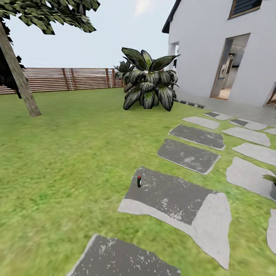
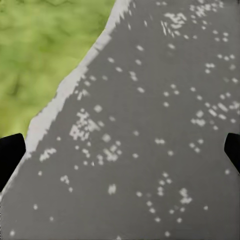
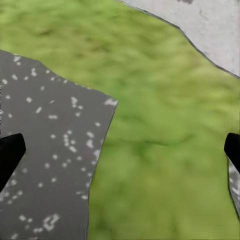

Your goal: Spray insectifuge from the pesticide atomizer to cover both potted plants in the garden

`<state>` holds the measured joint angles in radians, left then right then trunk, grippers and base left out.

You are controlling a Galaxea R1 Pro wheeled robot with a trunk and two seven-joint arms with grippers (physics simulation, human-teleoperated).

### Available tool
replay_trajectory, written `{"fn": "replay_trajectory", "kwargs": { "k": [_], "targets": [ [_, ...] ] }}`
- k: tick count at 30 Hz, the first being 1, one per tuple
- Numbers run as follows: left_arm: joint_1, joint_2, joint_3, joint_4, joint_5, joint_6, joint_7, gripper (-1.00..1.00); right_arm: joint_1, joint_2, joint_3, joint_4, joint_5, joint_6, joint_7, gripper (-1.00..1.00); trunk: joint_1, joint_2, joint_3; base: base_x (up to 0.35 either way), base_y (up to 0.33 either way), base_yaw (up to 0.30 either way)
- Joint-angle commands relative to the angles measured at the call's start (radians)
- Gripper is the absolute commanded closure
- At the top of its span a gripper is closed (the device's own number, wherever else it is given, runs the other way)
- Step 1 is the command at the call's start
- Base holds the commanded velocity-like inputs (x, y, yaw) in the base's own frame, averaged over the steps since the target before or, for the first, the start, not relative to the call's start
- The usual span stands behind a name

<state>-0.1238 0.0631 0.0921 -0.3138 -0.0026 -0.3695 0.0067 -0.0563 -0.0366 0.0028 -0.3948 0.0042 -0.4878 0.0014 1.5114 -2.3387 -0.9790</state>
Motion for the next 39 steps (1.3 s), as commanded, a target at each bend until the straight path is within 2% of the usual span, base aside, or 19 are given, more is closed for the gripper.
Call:
{"fn": "replay_trajectory", "kwargs": {
  "k": [1,13,31,39],
  "targets": [
    [0.0,0.0,0.001,0.001,0.0,-0.003,0.001,-1.0,0.0,0.0,0.0,0.001,0.0,-0.003,0.0,-1.0,0.0,0.0,-0.001,0.34,0.141,-0.081],
    [0.0,0.0,0.001,0.001,0.0,-0.003,0.0,-1.0,0.0,0.0,0.0,0.001,0.0,-0.003,-0.001,-1.0,0.0,0.0,-0.001,0.34,0.104,-0.068],
    [0.0,0.0,0.0,0.001,-0.001,-0.003,-0.001,-1.0,0.0,0.0,0.001,0.001,0.0,-0.003,0.0,-1.0,0.0,0.0,-0.001,0.34,0.0,0.0],
    [0.0,0.0,0.0,0.001,-0.001,-0.003,-0.001,-1.0,0.0,0.0,0.001,0.001,0.0,-0.003,0.0,-1.0,0.0,0.0,-0.001,0.321,-0.101,0.0]
  ]
}}
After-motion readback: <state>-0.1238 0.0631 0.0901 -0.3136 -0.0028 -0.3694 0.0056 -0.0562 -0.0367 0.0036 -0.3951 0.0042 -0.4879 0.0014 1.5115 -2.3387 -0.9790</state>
